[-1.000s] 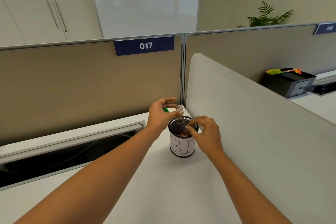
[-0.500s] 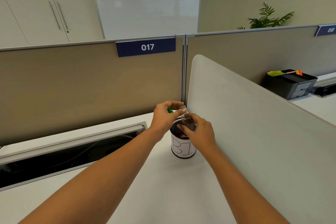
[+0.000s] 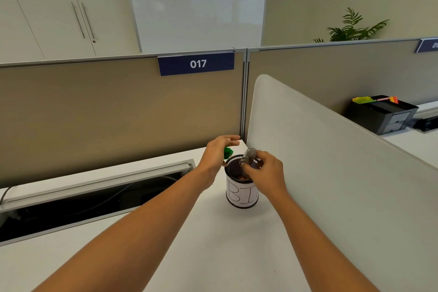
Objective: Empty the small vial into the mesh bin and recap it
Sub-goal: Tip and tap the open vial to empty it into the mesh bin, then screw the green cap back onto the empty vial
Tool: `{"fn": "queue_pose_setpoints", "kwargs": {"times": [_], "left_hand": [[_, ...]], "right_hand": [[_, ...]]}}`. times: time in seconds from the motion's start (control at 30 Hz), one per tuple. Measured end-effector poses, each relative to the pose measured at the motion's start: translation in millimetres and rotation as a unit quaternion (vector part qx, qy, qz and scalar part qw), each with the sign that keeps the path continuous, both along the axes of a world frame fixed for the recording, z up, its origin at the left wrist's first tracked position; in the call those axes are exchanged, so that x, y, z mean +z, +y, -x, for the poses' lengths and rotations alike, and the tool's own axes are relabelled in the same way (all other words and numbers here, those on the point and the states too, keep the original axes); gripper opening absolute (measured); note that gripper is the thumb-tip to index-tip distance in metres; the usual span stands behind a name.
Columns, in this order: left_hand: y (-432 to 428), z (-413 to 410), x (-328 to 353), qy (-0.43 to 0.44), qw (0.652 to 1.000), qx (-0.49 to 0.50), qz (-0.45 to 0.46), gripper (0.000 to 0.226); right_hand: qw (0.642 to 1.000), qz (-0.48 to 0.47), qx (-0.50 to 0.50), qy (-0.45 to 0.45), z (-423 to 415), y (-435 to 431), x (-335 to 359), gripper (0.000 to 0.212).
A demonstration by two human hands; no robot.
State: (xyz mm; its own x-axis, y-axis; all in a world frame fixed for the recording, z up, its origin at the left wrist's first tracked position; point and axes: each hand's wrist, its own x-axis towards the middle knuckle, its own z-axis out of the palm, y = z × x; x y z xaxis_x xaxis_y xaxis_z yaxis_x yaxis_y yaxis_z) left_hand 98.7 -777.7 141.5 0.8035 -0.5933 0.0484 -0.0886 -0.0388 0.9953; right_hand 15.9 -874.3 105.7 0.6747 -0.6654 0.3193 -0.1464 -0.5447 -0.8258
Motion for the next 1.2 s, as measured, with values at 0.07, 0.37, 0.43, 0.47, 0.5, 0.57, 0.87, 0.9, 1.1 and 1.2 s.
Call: {"fn": "queue_pose_setpoints", "kwargs": {"times": [0.07, 0.37, 0.43, 0.47, 0.5, 0.57, 0.87, 0.9, 1.1, 1.2], "left_hand": [[1.7, -0.4, -3.0, 0.02, 1.0, 0.013, 0.01, 0.037], [6.0, -0.2, -12.4, 0.053, 0.996, 0.066, -0.018, 0.025], [12.4, 4.9, -12.1, 0.049, 0.997, 0.062, -0.021, 0.02], [16.6, 8.1, -11.9, 0.052, 0.997, 0.06, -0.021, 0.019], [21.7, 12.2, -11.2, 0.06, 0.996, 0.059, -0.02, 0.018], [33.4, 21.7, -8.2, 0.084, 0.994, 0.061, -0.015, 0.015], [97.4, 62.3, 19.2, 0.099, 0.993, 0.049, 0.03, 0.025], [103.9, 65.9, 23.2, 0.094, 0.994, 0.04, 0.038, 0.026], [157.6, 79.9, 41.9, 0.051, 0.997, 0.019, 0.058, 0.022], [204.3, 84.8, 46.2, 0.042, 0.997, 0.02, 0.06, 0.02]], "right_hand": [[1.0, -0.014, 0.0, -0.007, 1.9, -0.4, 1.5, 0.022], [0.988, -0.136, -0.008, -0.071, 9.5, -0.1, 10.3, 0.027], [0.973, -0.207, -0.002, -0.1, 12.4, 5.4, 13.5, 0.024], [0.963, -0.244, 0.005, -0.113, 13.7, 8.8, 15.9, 0.024], [0.952, -0.278, 0.015, -0.124, 14.9, 13.1, 18.3, 0.025], [0.934, -0.323, 0.044, -0.144, 18.0, 24.5, 23.7, 0.026], [0.904, -0.366, 0.137, -0.176, 42.6, 94.1, 52.7, 0.019], [0.903, -0.364, 0.144, -0.178, 45.7, 101.9, 54.5, 0.019], [0.919, -0.313, 0.164, -0.174, 59.8, 149.9, 70.7, 0.023], [0.924, -0.291, 0.182, -0.167, 63.2, 193.1, 76.2, 0.022]]}}
